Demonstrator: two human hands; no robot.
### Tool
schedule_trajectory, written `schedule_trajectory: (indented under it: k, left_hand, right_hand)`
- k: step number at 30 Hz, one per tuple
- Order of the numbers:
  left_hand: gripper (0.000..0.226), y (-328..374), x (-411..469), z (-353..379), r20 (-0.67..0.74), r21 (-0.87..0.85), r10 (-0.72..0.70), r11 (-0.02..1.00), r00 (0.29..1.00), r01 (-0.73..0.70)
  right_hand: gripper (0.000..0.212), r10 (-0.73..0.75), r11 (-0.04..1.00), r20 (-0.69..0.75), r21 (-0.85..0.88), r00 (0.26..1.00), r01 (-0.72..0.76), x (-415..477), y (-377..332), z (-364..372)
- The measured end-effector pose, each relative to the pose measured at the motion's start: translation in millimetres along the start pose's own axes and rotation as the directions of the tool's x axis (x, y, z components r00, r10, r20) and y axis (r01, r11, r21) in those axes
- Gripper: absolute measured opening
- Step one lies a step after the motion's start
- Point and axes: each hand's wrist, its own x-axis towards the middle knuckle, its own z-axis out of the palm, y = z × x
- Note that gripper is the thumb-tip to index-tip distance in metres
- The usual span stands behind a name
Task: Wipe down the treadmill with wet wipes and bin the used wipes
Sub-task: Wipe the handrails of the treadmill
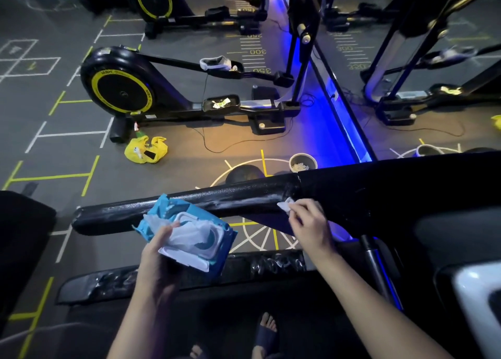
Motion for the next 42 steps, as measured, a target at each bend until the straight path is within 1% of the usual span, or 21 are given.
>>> schedule_trajectory:
  k: [1,2,4,5,7,9,10,12,14,16,18,22,24,26,29,31,33,35,38,40,42]
  left_hand:
    - [0.022,4.9,-2.2,6.1,0.038,0.004,0.001,1.0,0.999,-0.001]
    - [0.023,9.2,-3.2,11.7,0.053,0.032,-0.003,0.999,0.999,0.001]
    - [0.023,20.4,-5.1,17.1,0.084,0.069,0.053,0.996,0.995,-0.059]
    - [0.024,24.9,-3.7,16.4,0.111,0.079,0.087,0.992,0.99,-0.096]
    - [0.026,32.7,-4.1,17.1,0.118,0.126,0.112,0.984,0.987,-0.127]
    - [0.027,38.9,-5.1,15.0,0.14,0.163,0.089,0.98,0.986,-0.111]
    - [0.028,40.1,-6.4,13.7,0.144,0.185,0.084,0.977,0.986,-0.11]
    - [0.03,42.6,-6.7,6.0,0.133,0.228,0.062,0.969,0.989,-0.092]
    - [0.024,45.8,-8.3,-2.3,0.125,0.248,0.02,0.967,0.992,-0.051]
    - [0.028,50.7,-9.7,-8.7,0.104,0.26,-0.021,0.965,0.994,-0.007]
    - [0.034,53.3,-9.7,-13.4,0.085,0.252,-0.022,0.968,0.996,0.0]
    - [0.025,54.8,-14.3,-16.1,0.111,0.234,-0.039,0.972,0.993,0.012]
    - [0.031,56.0,-18.2,-16.3,0.131,0.228,-0.038,0.974,0.991,0.007]
    - [0.035,56.6,-20.9,-17.0,0.143,0.225,-0.03,0.974,0.989,-0.003]
    - [0.019,56.2,-19.4,-22.5,0.144,0.208,-0.015,0.978,0.99,-0.015]
    - [0.02,56.7,-17.5,-25.9,0.109,0.206,-0.013,0.979,0.994,-0.01]
    - [0.018,57.1,-13.8,-29.4,0.087,0.186,-0.019,0.983,0.996,0.002]
    - [0.017,58.2,-11.8,-31.5,0.073,0.157,-0.017,0.988,0.997,0.005]
    - [0.02,60.0,-13.0,-30.6,0.071,0.13,-0.019,0.991,0.997,0.01]
    - [0.024,60.2,-15.9,-28.0,0.083,0.129,-0.026,0.991,0.996,0.015]
    - [0.019,56.8,-16.2,-27.5,0.071,0.122,-0.024,0.992,0.997,0.016]
  right_hand:
    - [0.015,0.035,0.999,-0.042,0.001,0.999,-0.035,9.5,-2.5,-4.0]
    - [0.015,0.08,0.997,-0.05,0.001,0.996,-0.08,18.8,-5.3,-7.1]
    - [0.013,0.146,0.989,-0.029,-0.033,0.989,-0.147,31.5,-9.7,-5.1]
    - [0.011,0.15,0.987,-0.012,-0.053,0.989,-0.15,34.2,-12.8,-1.1]
    - [0.011,0.123,0.988,0.027,-0.101,0.992,-0.12,31.1,-19.2,11.1]
    - [0.017,0.074,0.986,0.075,-0.155,0.994,-0.061,16.5,-20.8,26.7]
    - [0.016,0.064,0.986,0.117,-0.158,0.991,-0.045,6.7,-21.0,34.8]
    - [0.012,0.091,0.99,0.171,-0.126,0.981,-0.07,-11.8,-24.2,46.0]
    - [0.011,0.206,0.979,0.123,-0.031,0.971,-0.204,-27.5,-29.3,50.0]
    - [0.008,0.316,0.946,0.044,0.062,0.948,-0.318,-32.1,-39.1,41.4]
    - [0.006,0.357,0.931,-0.018,0.091,0.934,-0.354,-26.2,-45.4,27.5]
    - [0.012,0.428,0.903,-0.163,0.11,0.889,-0.414,14.9,-44.9,5.5]
    - [0.012,0.454,0.891,-0.148,0.068,0.879,-0.448,31.5,-41.8,5.5]
    - [0.013,0.446,0.895,-0.086,0.009,0.891,-0.447,36.3,-43.1,13.6]
    - [0.01,0.365,0.93,-0.001,-0.052,0.931,-0.364,26.1,-57.8,34.0]
    - [0.009,0.342,0.94,0.047,-0.036,0.939,-0.341,13.5,-67.6,46.6]
    - [0.01,0.367,0.93,0.067,0.0,0.928,-0.368,1.7,-71.6,53.5]
    - [0.012,0.413,0.908,0.054,0.045,0.909,-0.416,-5.7,-71.9,52.3]
    - [0.009,0.456,0.887,-0.048,0.108,0.889,-0.449,-1.9,-68.2,38.5]
    - [0.007,0.448,0.893,-0.128,0.097,0.885,-0.439,10.6,-60.3,26.3]
    - [0.008,0.442,0.897,-0.153,0.062,0.884,-0.438,24.6,-49.6,17.4]
